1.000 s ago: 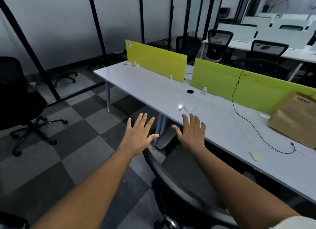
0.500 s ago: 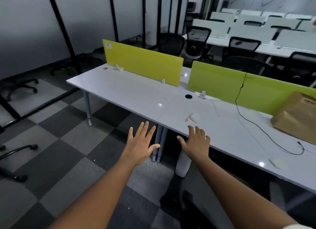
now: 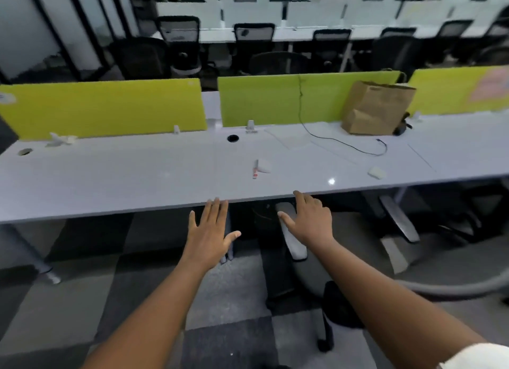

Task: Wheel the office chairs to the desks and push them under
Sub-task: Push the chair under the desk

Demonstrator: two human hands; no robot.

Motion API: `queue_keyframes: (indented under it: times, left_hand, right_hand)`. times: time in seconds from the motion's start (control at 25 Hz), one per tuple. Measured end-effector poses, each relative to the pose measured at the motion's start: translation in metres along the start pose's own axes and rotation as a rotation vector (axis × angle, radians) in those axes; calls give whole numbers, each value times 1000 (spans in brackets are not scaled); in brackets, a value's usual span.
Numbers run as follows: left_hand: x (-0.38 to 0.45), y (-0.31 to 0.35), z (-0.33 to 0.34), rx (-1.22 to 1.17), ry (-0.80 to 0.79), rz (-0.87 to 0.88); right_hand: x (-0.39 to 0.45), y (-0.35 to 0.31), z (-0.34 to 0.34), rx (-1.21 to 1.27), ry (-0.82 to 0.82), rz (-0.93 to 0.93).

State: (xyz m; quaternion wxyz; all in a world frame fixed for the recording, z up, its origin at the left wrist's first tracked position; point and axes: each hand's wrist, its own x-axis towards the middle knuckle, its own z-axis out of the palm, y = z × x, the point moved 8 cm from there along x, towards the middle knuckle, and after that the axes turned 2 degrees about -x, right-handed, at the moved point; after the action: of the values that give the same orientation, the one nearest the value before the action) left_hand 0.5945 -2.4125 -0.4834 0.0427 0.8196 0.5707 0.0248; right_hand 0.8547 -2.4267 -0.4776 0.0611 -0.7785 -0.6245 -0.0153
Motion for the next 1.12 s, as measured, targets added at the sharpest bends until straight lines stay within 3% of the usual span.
queue_keyframes:
  times: [0.28,0.44,0.84,0.96,1.12]
  left_hand:
    - [59,35,83,-174,-108,191]
    - [87,24,151,-260,-202,210]
    - [179,56,345,-808,-456,304]
    - [202,79,379,-1055,-443,162]
    - [234,94,410,-1436,-443,-119]
  right_hand:
    - [25,25,76,-37,-113,167]
    - [33,23,128,-32,-152,249]
    - [56,44,245,39,-48,384]
    - [67,37,266,183,25,438]
    - [68,34,275,170,182,507]
